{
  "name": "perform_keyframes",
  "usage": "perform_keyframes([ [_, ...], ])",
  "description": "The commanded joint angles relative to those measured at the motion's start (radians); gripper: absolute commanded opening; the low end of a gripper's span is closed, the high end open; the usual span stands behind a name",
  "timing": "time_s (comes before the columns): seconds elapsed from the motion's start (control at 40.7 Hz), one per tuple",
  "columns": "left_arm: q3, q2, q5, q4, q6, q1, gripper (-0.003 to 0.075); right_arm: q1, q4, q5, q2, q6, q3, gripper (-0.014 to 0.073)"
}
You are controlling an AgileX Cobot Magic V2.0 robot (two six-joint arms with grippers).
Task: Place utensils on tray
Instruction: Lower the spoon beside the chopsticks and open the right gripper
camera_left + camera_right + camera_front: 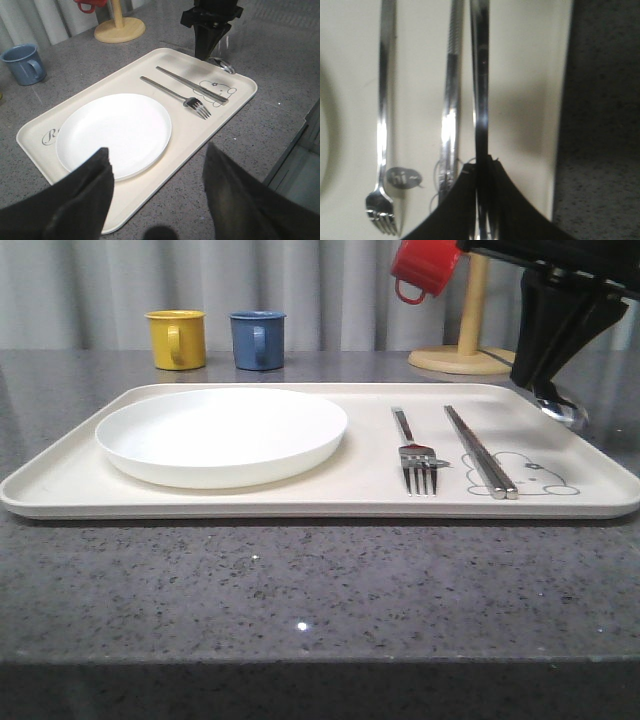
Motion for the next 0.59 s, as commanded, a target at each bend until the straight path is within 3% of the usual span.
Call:
perform_keyframes([
  [0.0, -0.025, 0.002, -0.077, -0.014, -0.013, -0.007, 0.0391, 0.001, -0.059, -0.014, -0.044, 0.048, -0.024, -0.0027],
  [0.565, -0.025, 0.002, -0.077, -0.014, -0.013, -0.007, 0.0391, 0.026, -0.062, 0.019, 0.073, 0.033, -0.024, -0.0011],
])
